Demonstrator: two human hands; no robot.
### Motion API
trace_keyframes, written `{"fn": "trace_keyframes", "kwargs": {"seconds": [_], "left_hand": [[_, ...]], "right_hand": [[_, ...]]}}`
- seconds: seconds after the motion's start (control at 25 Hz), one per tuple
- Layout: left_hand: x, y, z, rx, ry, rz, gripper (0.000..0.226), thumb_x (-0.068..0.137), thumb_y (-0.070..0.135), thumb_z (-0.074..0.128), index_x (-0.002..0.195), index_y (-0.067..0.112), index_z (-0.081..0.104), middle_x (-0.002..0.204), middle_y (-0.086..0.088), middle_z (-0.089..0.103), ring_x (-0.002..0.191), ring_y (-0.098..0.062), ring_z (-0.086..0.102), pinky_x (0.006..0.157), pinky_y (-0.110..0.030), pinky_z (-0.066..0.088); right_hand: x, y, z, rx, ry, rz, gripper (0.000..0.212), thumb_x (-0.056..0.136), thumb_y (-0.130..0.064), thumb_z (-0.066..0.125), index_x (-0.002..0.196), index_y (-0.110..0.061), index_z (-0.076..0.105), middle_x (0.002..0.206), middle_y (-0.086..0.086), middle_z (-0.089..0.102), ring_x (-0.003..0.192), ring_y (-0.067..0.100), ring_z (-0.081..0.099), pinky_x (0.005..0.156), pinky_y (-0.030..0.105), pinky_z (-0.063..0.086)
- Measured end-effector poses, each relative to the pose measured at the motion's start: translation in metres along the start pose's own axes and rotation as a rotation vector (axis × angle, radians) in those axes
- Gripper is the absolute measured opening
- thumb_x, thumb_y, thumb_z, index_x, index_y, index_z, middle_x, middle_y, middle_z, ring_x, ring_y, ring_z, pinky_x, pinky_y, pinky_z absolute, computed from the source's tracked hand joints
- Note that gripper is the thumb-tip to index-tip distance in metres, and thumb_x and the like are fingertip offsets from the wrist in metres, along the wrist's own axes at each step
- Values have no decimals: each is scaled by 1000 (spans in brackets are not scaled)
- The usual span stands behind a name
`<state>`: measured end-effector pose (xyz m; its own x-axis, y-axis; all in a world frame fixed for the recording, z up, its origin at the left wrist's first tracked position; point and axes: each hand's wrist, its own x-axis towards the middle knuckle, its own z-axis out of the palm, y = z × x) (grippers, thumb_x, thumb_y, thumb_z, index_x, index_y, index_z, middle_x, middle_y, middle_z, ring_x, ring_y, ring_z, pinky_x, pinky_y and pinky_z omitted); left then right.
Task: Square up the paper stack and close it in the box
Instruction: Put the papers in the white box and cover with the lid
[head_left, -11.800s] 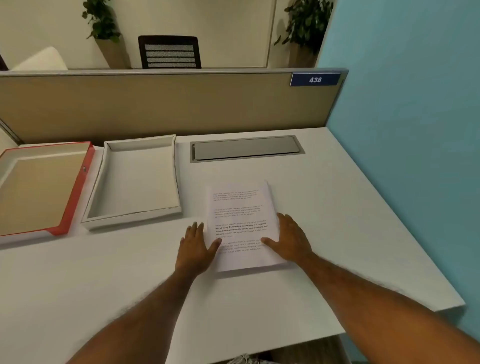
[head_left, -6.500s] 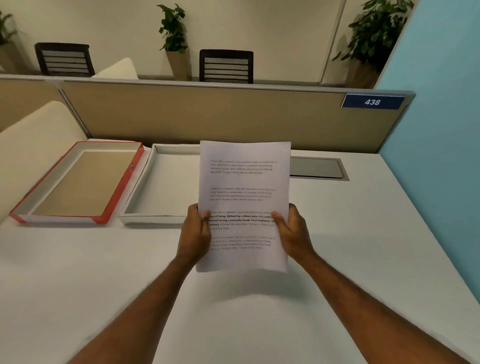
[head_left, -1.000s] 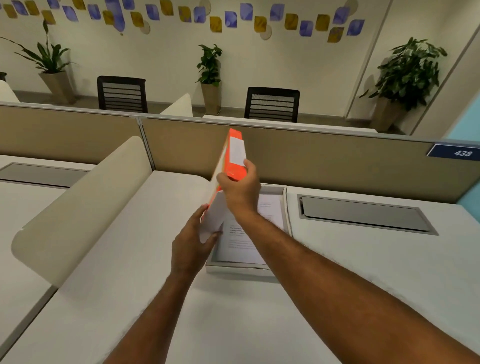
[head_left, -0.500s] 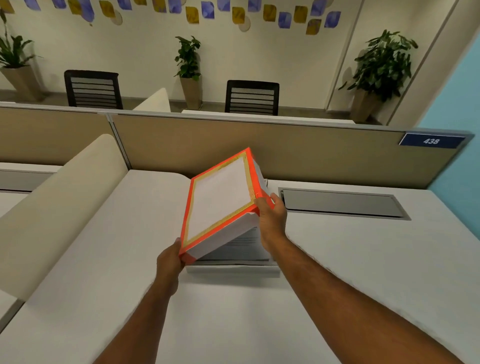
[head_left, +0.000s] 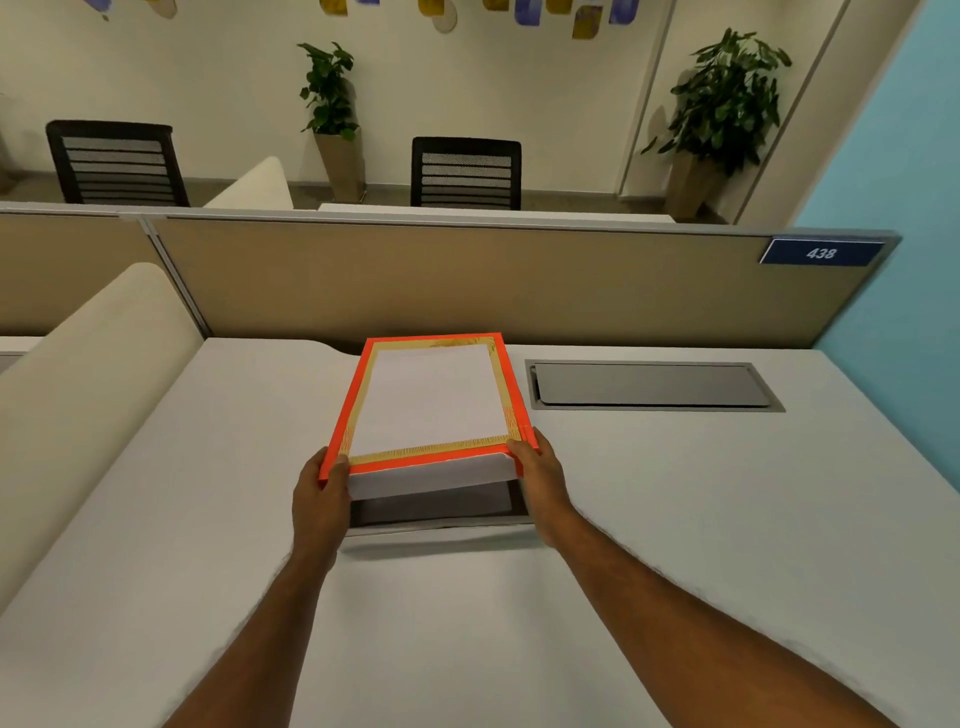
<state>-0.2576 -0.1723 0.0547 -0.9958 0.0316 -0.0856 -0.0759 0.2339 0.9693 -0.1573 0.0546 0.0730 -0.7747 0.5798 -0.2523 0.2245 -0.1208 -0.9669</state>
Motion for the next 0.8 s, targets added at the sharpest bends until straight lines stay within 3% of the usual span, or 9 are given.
{"fn": "trace_keyframes", "kwargs": {"seconds": [0.16,0.28,0.56,0.72,0.8], "left_hand": [[8,1,-1,32,-16,12,42,100,34,45,135,12,51,123,-11,60,102,-24,56,92,-46,50],[14,1,-2,46,-45,18,42,100,34,45,135,12,51,124,-10,61,101,-23,56,93,-45,49],[19,-4,-2,74,-124,-23,45,100,33,46,139,12,48,126,-8,59,103,-23,56,98,-51,49],[3,-16,-6,73,-142,-9,47,99,33,48,141,13,47,127,-6,60,104,-23,59,91,-45,53],[-8,-24,-9,70,-138,-8,48,99,32,49,142,13,46,129,-7,59,105,-23,58,87,-39,55]], "right_hand": [[5,9,1,-35,-18,30,36,98,-37,49,134,-33,45,126,-2,60,112,21,61,96,42,54],[10,14,1,-77,-52,55,43,98,-37,49,140,-28,41,131,-3,56,119,21,56,106,47,47],[19,21,0,-113,-86,23,47,100,-32,46,145,-27,32,129,-10,48,117,12,50,107,43,43],[10,36,-14,-129,-109,17,34,101,-31,45,132,-40,37,120,-19,54,106,6,57,101,34,45],[3,45,-20,-123,-97,17,37,101,-29,45,136,-38,38,117,-21,55,103,3,59,98,30,47]]}}
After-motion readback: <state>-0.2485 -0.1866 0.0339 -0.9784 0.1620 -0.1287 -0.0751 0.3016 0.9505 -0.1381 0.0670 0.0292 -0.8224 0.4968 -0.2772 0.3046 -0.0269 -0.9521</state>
